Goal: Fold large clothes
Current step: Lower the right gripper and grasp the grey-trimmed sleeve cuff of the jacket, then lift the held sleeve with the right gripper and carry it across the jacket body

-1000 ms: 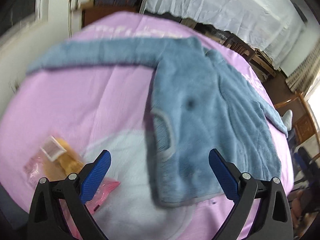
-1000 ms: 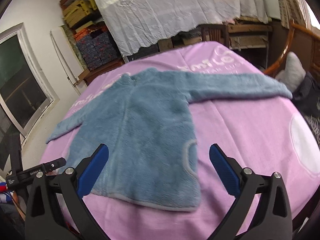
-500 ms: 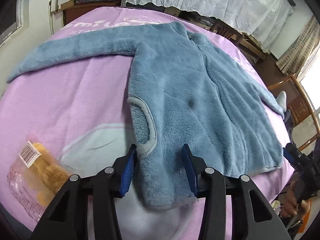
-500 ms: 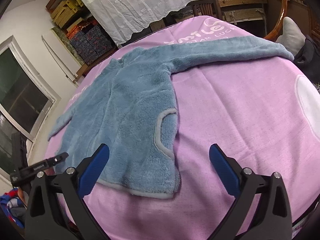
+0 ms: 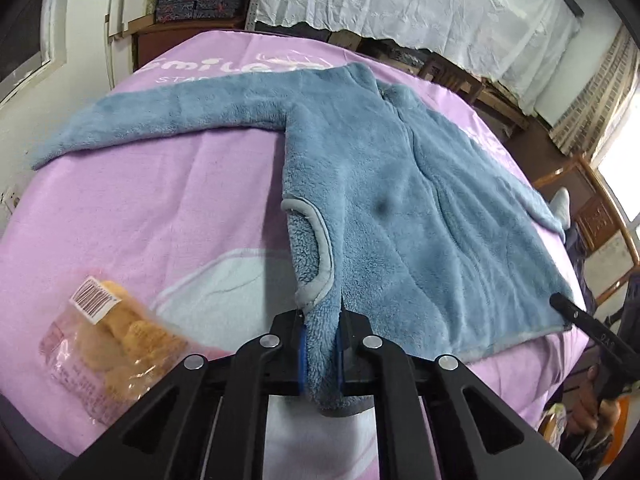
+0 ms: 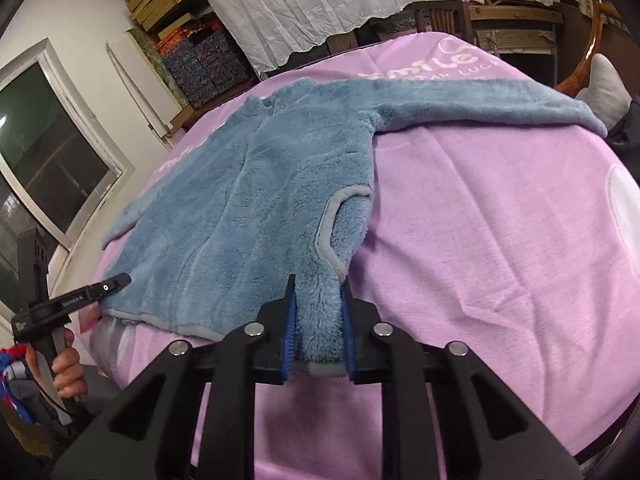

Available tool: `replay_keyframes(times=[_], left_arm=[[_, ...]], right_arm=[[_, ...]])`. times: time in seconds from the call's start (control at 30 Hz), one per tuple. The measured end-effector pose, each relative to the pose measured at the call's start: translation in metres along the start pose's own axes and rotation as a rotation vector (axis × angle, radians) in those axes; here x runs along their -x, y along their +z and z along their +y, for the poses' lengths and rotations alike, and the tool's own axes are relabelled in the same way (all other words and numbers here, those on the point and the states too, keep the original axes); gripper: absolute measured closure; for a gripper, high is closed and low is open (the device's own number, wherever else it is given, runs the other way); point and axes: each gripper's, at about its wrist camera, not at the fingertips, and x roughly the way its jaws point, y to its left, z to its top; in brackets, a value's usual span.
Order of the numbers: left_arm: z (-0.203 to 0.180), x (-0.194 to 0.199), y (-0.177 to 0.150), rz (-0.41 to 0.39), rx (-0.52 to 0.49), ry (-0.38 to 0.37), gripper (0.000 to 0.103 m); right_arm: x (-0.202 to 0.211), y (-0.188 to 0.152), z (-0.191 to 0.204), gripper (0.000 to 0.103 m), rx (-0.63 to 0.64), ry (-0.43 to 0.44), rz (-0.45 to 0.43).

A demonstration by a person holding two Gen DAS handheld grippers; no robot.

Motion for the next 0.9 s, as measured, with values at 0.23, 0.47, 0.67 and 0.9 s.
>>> replay_keyframes(times=[0.23, 0.47, 0.67, 0.9], left_arm=[[-0.003, 0.007, 0.001, -0.022, -0.027, 0.091, 0.065], [-0.042, 0.024, 0.061, -0.151, -0.125, 0.146, 0.044], [-0.090, -0.039, 0.142, -0.128, -0.164, 0.177, 0.044], [-0.079, -0.145, 0.198, -0.007, -0.091, 0.267, 0.044]], right_arm=[[-0.003, 0.002, -0.004, 0.057, 0.029, -0.076, 0.035], [0.017, 0.068, 0.008, 0.049, 0.075, -0.076, -0.145], [-0.061, 0.149, 0.045, 0.056, 0.124, -0.054, -0.093], [-0.170, 0.206, 0.040, 0.057, 0.060, -0.049, 0.027]])
